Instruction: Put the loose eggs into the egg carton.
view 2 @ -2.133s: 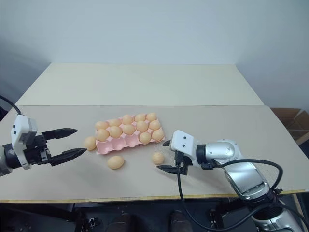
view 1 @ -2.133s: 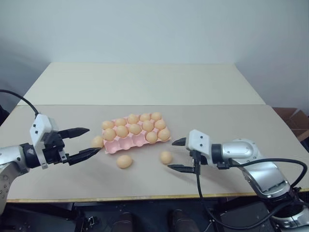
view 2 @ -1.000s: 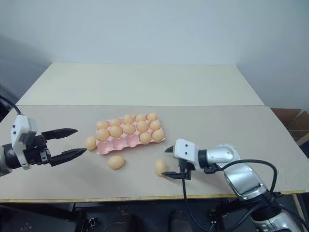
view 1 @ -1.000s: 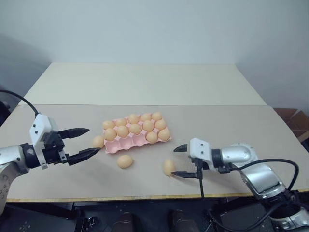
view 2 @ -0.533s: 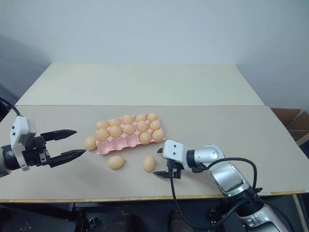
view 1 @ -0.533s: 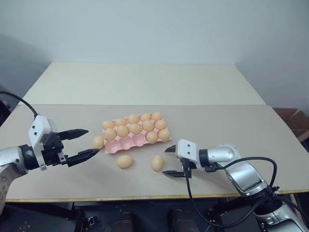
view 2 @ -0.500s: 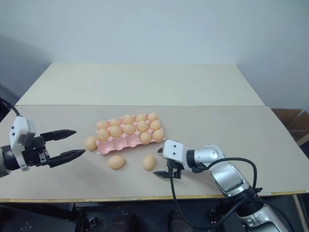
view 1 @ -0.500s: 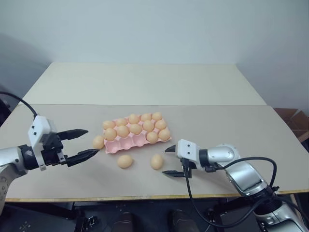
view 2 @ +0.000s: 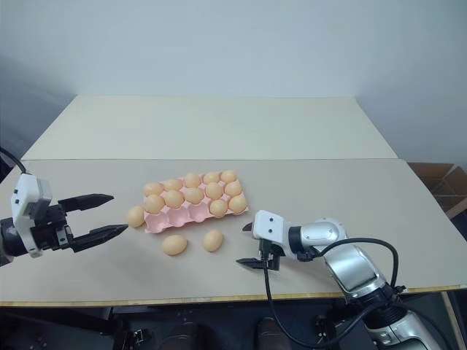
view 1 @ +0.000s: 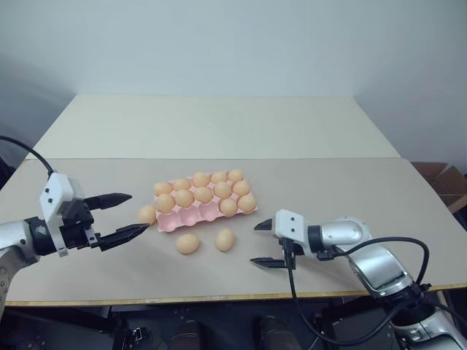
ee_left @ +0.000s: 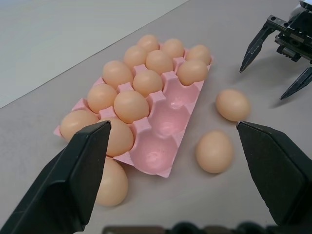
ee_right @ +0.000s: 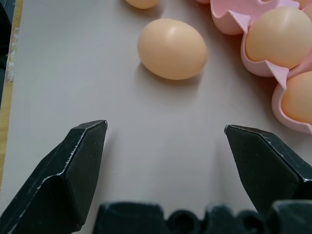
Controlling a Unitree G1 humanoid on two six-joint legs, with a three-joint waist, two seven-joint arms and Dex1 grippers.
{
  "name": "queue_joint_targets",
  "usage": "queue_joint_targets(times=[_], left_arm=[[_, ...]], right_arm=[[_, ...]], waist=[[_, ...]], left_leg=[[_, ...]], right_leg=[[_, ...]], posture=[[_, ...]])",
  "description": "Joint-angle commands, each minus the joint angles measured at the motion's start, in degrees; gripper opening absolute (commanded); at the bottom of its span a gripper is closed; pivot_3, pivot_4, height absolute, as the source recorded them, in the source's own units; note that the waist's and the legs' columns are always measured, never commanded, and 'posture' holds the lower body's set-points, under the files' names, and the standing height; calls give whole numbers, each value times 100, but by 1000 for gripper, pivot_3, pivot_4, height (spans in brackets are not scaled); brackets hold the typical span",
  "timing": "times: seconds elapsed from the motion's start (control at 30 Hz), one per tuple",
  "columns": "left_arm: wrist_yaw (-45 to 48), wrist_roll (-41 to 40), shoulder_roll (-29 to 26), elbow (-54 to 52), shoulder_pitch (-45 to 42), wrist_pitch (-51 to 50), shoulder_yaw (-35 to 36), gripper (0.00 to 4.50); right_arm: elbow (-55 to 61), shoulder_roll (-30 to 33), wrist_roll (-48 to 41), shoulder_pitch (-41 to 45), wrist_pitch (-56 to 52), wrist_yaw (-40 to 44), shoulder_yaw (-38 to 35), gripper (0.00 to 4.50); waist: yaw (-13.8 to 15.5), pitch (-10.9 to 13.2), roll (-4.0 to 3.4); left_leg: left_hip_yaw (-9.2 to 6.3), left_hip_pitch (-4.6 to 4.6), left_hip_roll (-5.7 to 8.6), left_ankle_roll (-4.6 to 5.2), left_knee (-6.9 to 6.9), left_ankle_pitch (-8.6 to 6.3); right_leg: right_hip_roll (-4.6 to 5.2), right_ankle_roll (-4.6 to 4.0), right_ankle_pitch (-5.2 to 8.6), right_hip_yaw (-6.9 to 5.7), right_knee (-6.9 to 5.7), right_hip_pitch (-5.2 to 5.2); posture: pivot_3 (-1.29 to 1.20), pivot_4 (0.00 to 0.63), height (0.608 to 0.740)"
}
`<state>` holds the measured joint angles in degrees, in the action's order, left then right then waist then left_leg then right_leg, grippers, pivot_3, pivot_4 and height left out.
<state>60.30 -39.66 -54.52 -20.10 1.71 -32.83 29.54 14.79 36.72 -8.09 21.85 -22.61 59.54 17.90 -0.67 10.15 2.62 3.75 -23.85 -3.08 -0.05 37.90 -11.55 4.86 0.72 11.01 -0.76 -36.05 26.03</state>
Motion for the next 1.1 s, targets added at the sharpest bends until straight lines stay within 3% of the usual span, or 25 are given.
queue_joint_targets(times=[0.03, 0.63, 1.1], left_arm=[[25, -18, -89, -31, -105, 61, 59, 4500], [86, -1, -96, -7, -165, 65, 7, 4500], [101, -28, -134, -56, -120, 15, 63, 4500]], right_arm=[[185, 9, -124, 82, 53, 7, -169, 4475], [151, -484, -171, 500, 62, -111, -5, 4475], [-685, -1381, 625, 1150, 532, -435, 858, 4475]], waist=[[0, 0, 0], [-4, 0, 0], [-8, 0, 0]], left_leg=[[0, 0, 0, 0, 0, 0], [0, 0, 0, 0, 0, 0], [0, 0, -1, 0, 0, 0]], right_leg=[[0, 0, 0, 0, 0, 0], [0, 1, -1, 0, 0, 0], [-1, 3, -3, -1, -3, 1]], posture=[[0, 150, 740], [0, 150, 740], [0, 150, 740]])
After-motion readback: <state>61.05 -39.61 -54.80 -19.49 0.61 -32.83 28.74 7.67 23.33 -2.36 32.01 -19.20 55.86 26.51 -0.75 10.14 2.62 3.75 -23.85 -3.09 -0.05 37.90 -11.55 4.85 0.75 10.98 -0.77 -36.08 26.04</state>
